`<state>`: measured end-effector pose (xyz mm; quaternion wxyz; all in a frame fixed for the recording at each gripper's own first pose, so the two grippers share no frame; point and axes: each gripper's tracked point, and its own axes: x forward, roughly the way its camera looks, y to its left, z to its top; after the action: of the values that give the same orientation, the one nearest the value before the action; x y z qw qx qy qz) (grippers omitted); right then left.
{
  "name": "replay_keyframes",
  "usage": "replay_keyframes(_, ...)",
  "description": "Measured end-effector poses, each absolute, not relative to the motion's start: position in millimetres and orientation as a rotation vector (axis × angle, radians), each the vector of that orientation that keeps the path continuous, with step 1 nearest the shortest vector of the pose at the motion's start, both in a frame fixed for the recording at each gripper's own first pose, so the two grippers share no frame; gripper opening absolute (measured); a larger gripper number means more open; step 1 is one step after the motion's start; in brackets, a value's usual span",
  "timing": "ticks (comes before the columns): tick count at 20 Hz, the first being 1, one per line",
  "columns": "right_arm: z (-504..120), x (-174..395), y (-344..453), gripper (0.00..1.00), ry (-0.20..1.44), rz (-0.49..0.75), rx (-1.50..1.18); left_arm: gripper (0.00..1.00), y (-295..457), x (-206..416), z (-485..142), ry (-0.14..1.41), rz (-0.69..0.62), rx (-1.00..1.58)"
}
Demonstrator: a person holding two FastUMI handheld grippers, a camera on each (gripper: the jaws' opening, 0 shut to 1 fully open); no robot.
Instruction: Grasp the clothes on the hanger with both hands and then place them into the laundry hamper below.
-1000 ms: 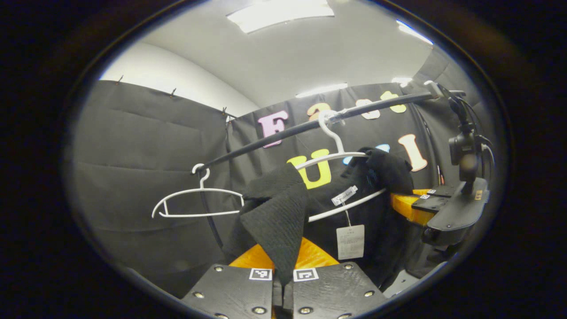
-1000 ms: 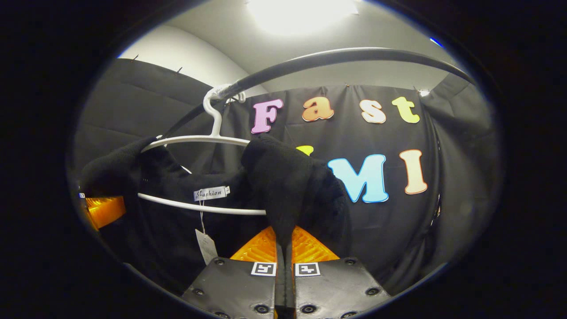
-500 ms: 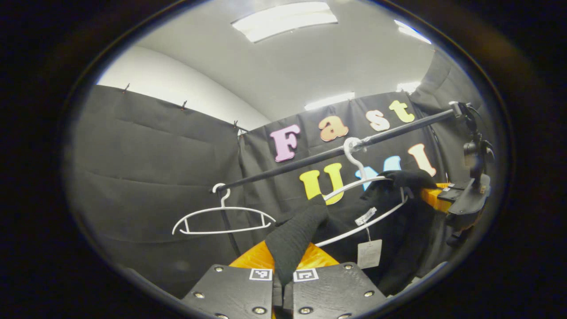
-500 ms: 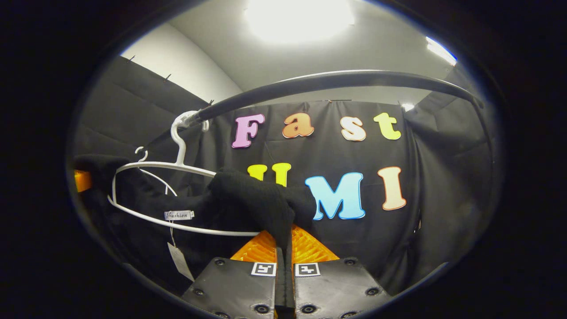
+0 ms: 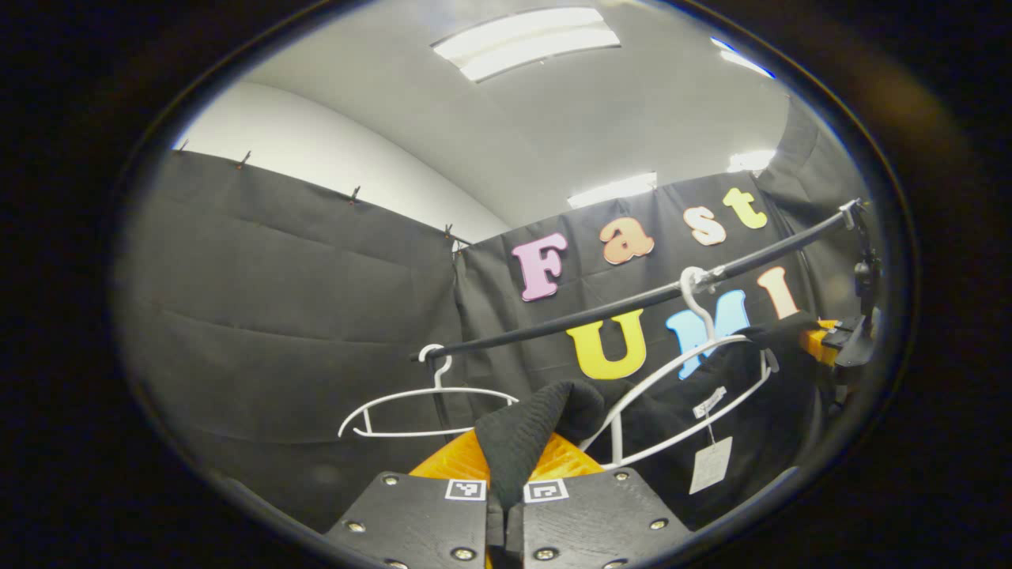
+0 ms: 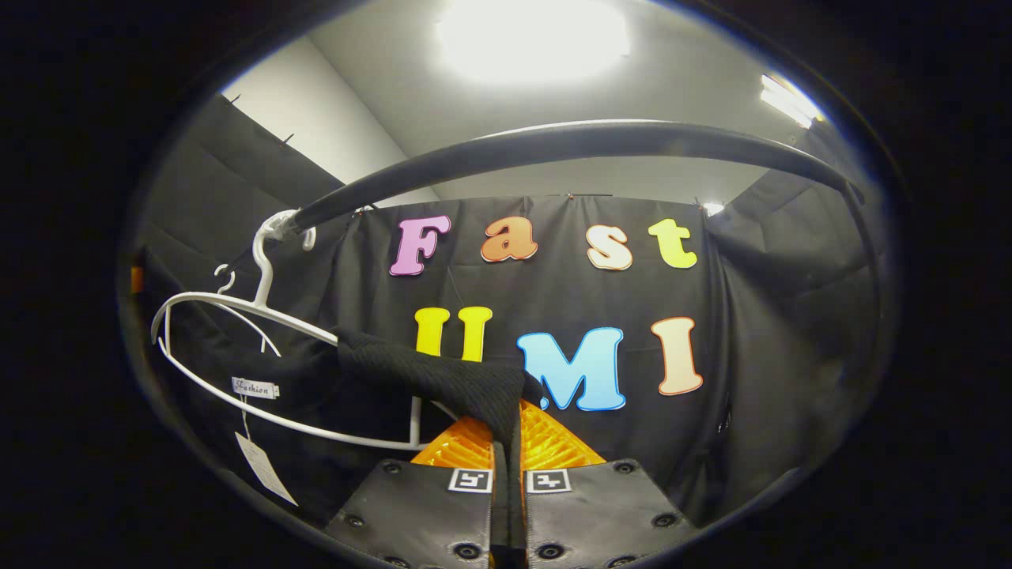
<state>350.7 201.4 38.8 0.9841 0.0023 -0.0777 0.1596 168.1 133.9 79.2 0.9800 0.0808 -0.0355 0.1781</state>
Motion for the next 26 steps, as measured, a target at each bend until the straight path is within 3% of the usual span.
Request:
replay_keyframes(21, -21.0, 390.2, 197.0, 0.01, 0.008, 0.349, 0.006, 0.01, 183.1, 177.6, 9.8, 0.018, 0.298, 0.015)
replay_keyframes(26, 5.3, 414.5, 192.8, 0.02, -0.066, 0.314, 0.038, 0.03, 193.7, 156.2, 17.6, -0.043, 0.302, -0.005)
